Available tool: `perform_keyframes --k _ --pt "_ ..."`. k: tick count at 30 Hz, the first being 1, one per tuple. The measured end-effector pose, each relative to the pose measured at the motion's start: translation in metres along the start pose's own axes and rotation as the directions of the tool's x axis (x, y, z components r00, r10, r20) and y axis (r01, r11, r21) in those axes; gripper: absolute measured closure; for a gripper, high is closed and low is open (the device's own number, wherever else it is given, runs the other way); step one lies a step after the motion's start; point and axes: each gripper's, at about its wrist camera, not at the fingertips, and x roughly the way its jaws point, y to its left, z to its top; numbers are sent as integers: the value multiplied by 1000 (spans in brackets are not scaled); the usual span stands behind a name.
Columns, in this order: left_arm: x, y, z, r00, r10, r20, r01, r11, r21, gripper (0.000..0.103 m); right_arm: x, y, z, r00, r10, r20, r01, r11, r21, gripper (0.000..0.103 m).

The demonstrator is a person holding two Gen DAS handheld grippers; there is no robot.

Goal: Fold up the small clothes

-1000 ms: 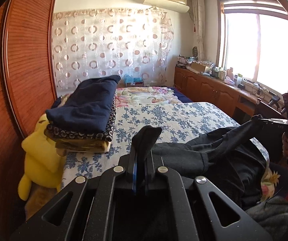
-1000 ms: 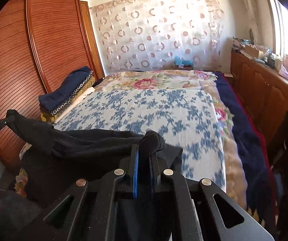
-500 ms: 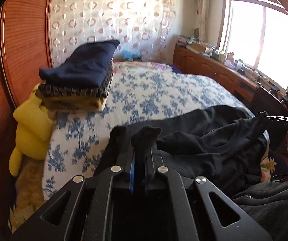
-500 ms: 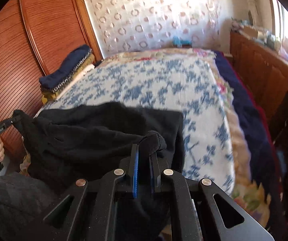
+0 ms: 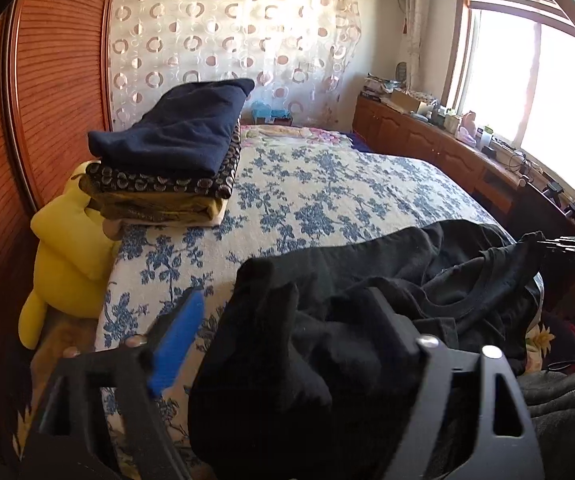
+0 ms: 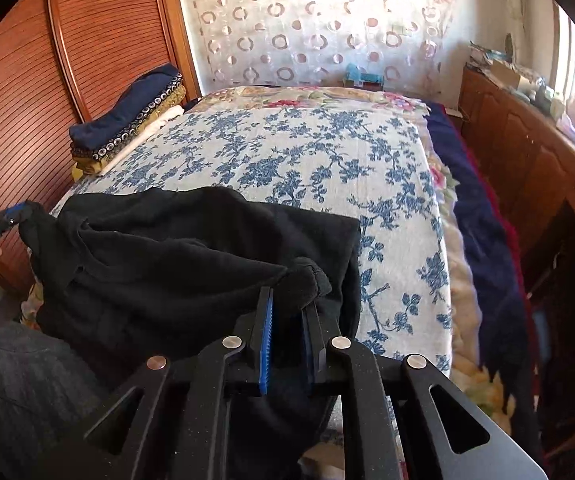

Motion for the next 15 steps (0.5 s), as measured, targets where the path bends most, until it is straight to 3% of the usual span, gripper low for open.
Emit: perform_keyframes --k 4,9,12,15 --pt "4 2 7 1000 15 -9 -14 1000 11 21 -14 -2 1 999 -28 22 28 1000 1 76" --pt "12 7 17 999 47 -13 -47 999 19 21 -32 -7 11 993 -63 97 63 998 1 51" --pt "16 10 24 999 49 -6 -49 999 20 21 -24 -11 18 990 -83 116 83 997 1 45" --pt "26 10 33 998 70 -8 -69 996 50 21 -5 -15 23 993 -54 110 52 998 18 41"
